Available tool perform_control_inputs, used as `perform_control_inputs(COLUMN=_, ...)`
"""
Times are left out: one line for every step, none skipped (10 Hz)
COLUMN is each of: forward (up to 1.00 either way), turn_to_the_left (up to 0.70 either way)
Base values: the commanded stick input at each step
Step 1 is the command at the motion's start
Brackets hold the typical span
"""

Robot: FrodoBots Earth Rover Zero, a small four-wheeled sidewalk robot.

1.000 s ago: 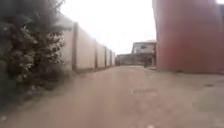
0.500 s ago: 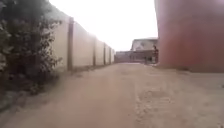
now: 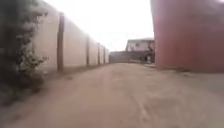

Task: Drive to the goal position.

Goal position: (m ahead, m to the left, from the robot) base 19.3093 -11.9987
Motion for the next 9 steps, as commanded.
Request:
perform_control_inputs(forward=0.85, turn_to_the_left=0.01)
perform_control_inputs(forward=0.85, turn_to_the_left=0.01)
perform_control_inputs(forward=0.85, turn_to_the_left=0.01)
perform_control_inputs(forward=0.85, turn_to_the_left=0.01)
perform_control_inputs(forward=0.85, turn_to_the_left=0.01)
perform_control_inputs(forward=0.85, turn_to_the_left=0.01)
perform_control_inputs(forward=0.85, turn_to_the_left=0.01)
perform_control_inputs(forward=0.85, turn_to_the_left=0.01)
perform_control_inputs(forward=0.85, turn_to_the_left=0.01)
